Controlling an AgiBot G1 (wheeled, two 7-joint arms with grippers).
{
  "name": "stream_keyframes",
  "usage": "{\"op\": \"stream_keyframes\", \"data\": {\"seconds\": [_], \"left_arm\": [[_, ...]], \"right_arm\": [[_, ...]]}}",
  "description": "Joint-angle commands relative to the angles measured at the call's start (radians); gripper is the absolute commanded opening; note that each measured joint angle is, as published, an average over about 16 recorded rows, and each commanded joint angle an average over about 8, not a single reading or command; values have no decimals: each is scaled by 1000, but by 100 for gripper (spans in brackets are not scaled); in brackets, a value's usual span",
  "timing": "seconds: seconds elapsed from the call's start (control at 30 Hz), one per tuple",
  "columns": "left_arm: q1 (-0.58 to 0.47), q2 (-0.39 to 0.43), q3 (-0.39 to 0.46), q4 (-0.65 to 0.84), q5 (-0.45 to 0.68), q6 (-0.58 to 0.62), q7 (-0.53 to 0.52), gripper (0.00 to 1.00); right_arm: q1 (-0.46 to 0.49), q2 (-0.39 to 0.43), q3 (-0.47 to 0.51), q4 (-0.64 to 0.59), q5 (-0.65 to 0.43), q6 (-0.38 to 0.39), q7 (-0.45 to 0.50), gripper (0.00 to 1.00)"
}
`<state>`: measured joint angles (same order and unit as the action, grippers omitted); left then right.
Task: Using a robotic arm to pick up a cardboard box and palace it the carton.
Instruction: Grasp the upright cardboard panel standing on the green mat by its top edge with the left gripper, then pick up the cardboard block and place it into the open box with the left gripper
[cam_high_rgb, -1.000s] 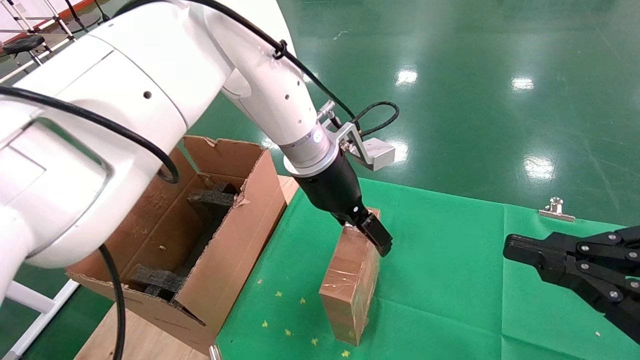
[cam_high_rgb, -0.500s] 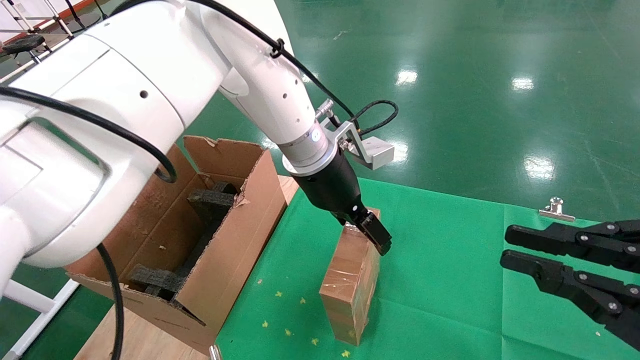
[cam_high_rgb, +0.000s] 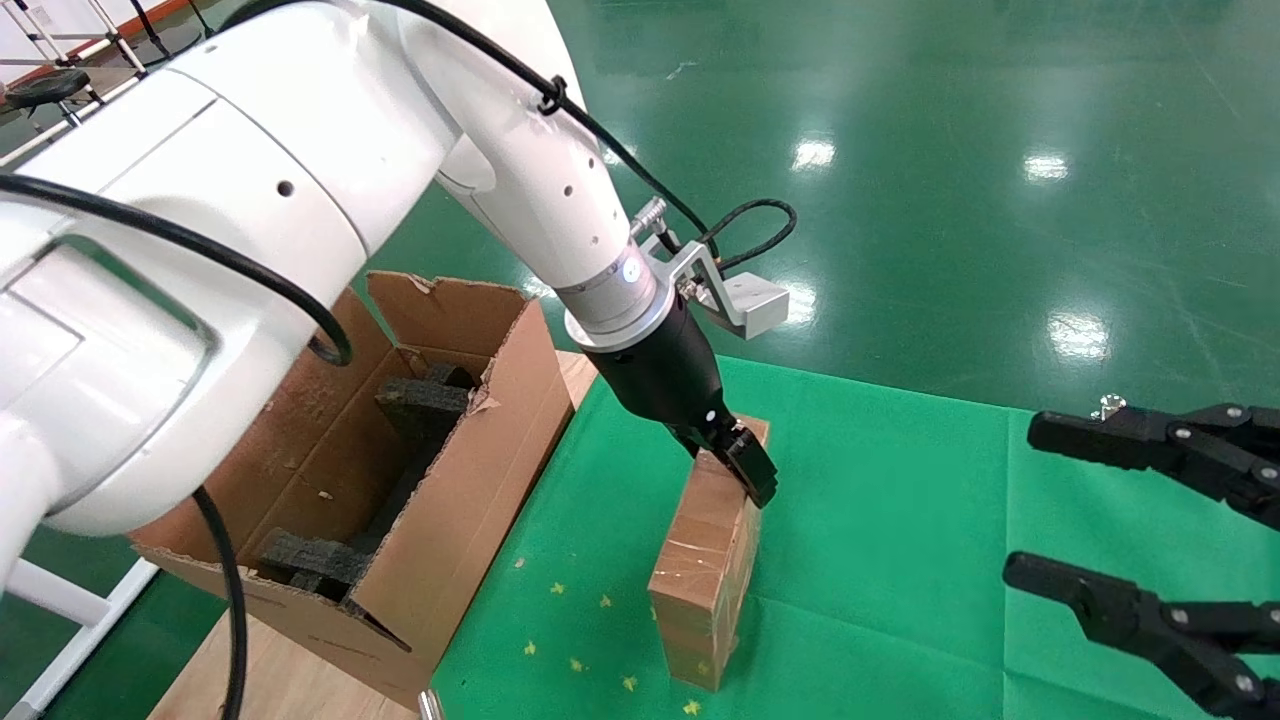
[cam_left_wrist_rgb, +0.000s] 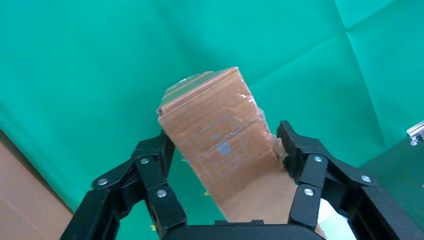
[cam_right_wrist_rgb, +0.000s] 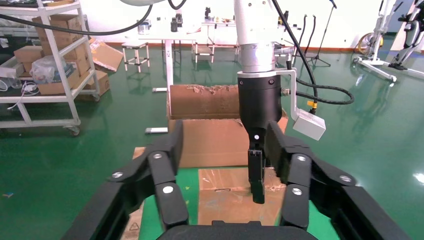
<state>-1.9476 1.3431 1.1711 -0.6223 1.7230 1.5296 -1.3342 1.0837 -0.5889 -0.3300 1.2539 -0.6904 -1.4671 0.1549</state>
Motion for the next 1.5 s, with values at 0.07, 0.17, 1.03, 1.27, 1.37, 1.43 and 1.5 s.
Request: {"op": "stream_keyframes", "data": {"seconds": [0.07, 0.17, 1.03, 1.27, 1.37, 1.43, 1.5], "left_arm": [[0, 0, 0, 0, 0, 0, 0, 0], [1, -3, -1, -2, -1, 0, 0, 0], [-306, -427, -97, -193, 96, -127, 153, 0], [-329, -566, -73, -131, 167, -128, 286, 0], [-296, -609, -73, -69, 154, -139, 337, 0], [-268, -630, -75, -26, 140, -149, 366, 0], [-239, -644, -74, 13, 130, -162, 393, 0]], "right_arm": [[0, 0, 0, 0, 0, 0, 0, 100], [0, 0, 0, 0, 0, 0, 0, 100], [0, 0, 0, 0, 0, 0, 0, 100], [0, 0, 0, 0, 0, 0, 0, 100], [0, 0, 0, 0, 0, 0, 0, 100], [0, 0, 0, 0, 0, 0, 0, 100], [0, 0, 0, 0, 0, 0, 0, 100]]}}
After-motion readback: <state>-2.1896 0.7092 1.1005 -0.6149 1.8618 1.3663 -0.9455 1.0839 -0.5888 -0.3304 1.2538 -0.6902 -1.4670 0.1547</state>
